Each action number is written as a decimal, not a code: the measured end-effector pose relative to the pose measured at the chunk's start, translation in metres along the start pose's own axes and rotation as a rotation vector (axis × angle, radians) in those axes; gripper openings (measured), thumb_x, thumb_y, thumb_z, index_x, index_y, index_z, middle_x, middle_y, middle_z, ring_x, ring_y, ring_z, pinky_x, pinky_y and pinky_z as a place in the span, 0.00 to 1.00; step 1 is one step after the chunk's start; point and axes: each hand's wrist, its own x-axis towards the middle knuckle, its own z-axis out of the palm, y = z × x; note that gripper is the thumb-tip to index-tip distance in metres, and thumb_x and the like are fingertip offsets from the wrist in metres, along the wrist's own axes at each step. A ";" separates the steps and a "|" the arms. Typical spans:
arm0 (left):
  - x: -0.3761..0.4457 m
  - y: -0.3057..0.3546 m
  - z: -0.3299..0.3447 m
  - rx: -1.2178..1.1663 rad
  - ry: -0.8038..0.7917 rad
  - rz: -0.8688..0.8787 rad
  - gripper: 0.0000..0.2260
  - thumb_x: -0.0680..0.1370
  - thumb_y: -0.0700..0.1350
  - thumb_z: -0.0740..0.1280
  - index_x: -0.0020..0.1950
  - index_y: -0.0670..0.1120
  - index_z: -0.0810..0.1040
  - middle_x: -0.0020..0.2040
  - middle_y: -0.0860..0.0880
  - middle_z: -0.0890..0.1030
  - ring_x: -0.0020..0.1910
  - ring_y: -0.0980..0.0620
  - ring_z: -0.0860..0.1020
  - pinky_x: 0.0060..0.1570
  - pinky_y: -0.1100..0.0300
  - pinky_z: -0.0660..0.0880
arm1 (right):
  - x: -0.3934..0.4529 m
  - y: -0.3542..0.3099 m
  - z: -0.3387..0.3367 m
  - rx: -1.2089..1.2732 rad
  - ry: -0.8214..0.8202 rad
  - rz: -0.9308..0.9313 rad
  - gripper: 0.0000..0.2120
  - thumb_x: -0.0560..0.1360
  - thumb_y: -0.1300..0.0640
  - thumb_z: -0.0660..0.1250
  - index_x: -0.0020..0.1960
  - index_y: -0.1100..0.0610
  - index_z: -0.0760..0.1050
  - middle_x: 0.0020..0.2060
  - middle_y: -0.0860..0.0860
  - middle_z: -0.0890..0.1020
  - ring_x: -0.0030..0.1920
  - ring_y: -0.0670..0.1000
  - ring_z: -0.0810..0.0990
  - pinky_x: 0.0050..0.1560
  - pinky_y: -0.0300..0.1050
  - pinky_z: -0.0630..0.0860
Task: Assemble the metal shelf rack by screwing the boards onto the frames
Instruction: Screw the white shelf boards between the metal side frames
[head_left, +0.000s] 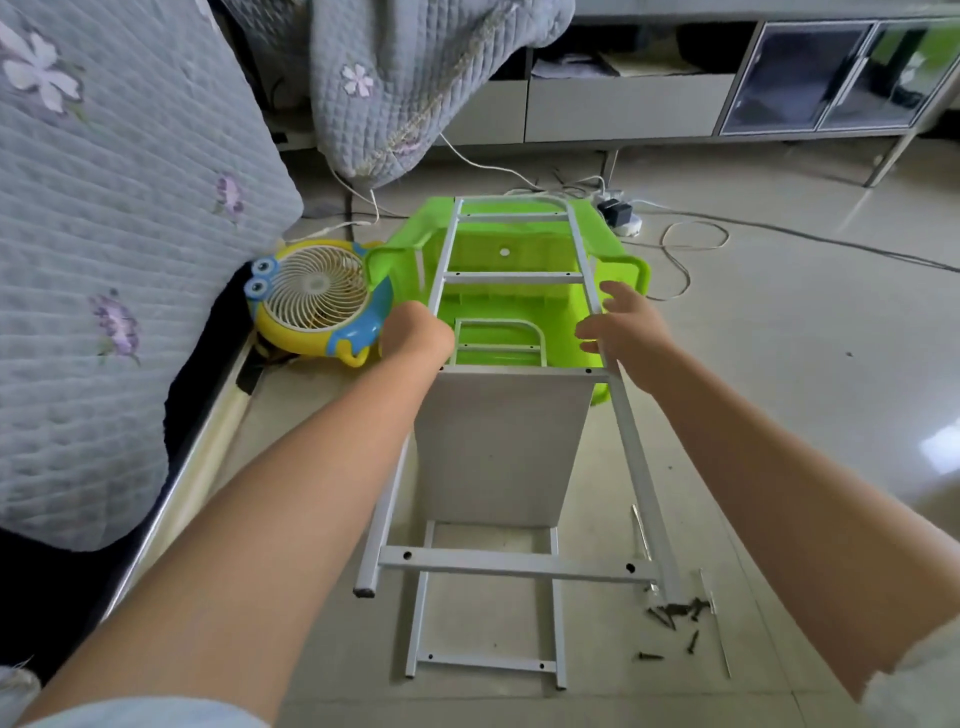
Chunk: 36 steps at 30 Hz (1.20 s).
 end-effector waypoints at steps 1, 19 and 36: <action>0.001 0.000 0.001 0.008 0.007 0.008 0.15 0.79 0.34 0.58 0.65 0.32 0.70 0.66 0.37 0.72 0.65 0.39 0.70 0.59 0.54 0.69 | -0.001 0.003 -0.001 -0.009 -0.002 -0.019 0.27 0.71 0.72 0.63 0.69 0.61 0.65 0.54 0.52 0.68 0.37 0.50 0.74 0.38 0.39 0.71; -0.024 -0.052 0.000 0.670 0.037 0.750 0.12 0.81 0.46 0.56 0.61 0.48 0.74 0.58 0.52 0.77 0.64 0.51 0.68 0.71 0.48 0.44 | -0.020 0.038 -0.009 -0.656 -0.293 -0.414 0.36 0.68 0.50 0.73 0.72 0.54 0.61 0.75 0.50 0.48 0.73 0.49 0.57 0.70 0.41 0.57; -0.022 -0.026 -0.015 0.822 -0.130 0.682 0.09 0.80 0.44 0.58 0.39 0.47 0.65 0.50 0.43 0.75 0.55 0.42 0.72 0.46 0.54 0.68 | -0.019 0.012 -0.003 -1.093 -0.307 -0.413 0.18 0.71 0.65 0.59 0.27 0.52 0.58 0.27 0.49 0.64 0.37 0.56 0.67 0.27 0.39 0.57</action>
